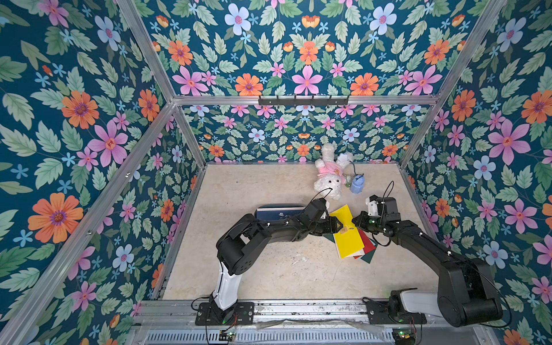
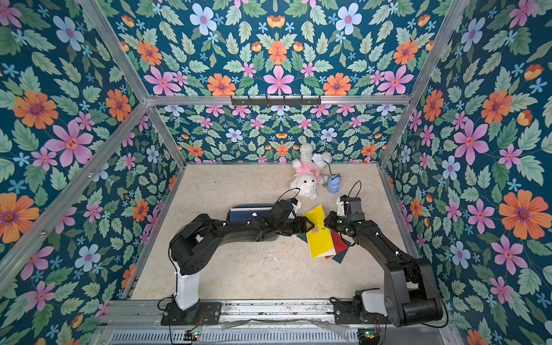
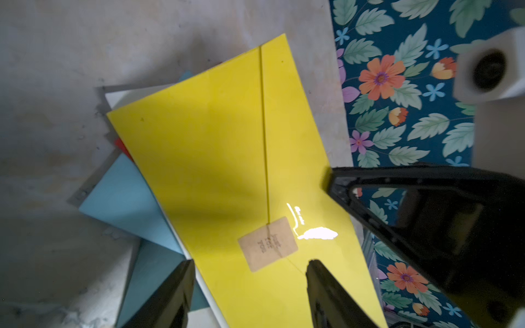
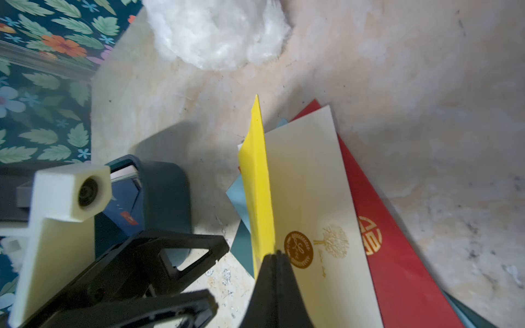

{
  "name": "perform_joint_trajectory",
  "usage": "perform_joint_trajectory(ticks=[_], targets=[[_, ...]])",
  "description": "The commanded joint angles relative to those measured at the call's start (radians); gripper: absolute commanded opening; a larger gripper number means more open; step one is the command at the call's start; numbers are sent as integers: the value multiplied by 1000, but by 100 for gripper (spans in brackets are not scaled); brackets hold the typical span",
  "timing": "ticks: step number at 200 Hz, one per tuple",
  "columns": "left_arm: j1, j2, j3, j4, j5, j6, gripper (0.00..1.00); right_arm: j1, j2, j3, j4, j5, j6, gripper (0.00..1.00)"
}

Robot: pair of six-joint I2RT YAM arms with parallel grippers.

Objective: Put the sealed envelopes into the storage box
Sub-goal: Pick up the envelope from the center of the board, then place the envelope in the storage box.

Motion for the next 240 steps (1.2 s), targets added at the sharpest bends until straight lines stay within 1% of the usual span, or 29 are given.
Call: perform_joint_trajectory(ticks=[1,34,58,78,92,103,111,128,138,152,173,186,190,217,240], targets=[[1,-74,-9,7,11,44,68,1,-57,-2,76,-40,-35,0],[12,-233,-36,-134,-69,127,68,1,-132,30,77,-33,-62,0],[61,-379,-118,-202,-123,153,68,20,-161,53,100,-52,-83,0],[139,-511,-188,-288,-164,173,68,71,-159,94,127,-79,-135,0],[223,-600,-241,-337,-166,178,68,125,-139,138,146,-87,-192,0],[294,-667,-274,-376,-158,181,66,162,-111,192,142,-93,-255,0],[341,-712,-289,-408,-155,190,66,185,-80,237,129,-101,-304,0],[416,-798,-303,-480,-169,219,66,229,0,359,61,-158,-437,0],[445,-841,-305,-527,-198,238,66,262,58,454,-23,-165,-534,0],[478,-886,-309,-580,-232,264,67,316,144,588,-165,-186,-708,0],[528,-931,-316,-633,-246,290,67,382,276,762,-307,-207,-867,0],[555,-953,-322,-654,-244,302,67,406,355,873,-372,-219,-920,0],[562,-961,-323,-661,-248,304,67,413,409,913,-405,-219,-940,0],[595,-1003,-334,-700,-273,325,68,467,608,1168,-625,-211,-1079,0],[616,-1033,-336,-746,-296,349,70,488,727,1312,-700,-228,-1113,0]])
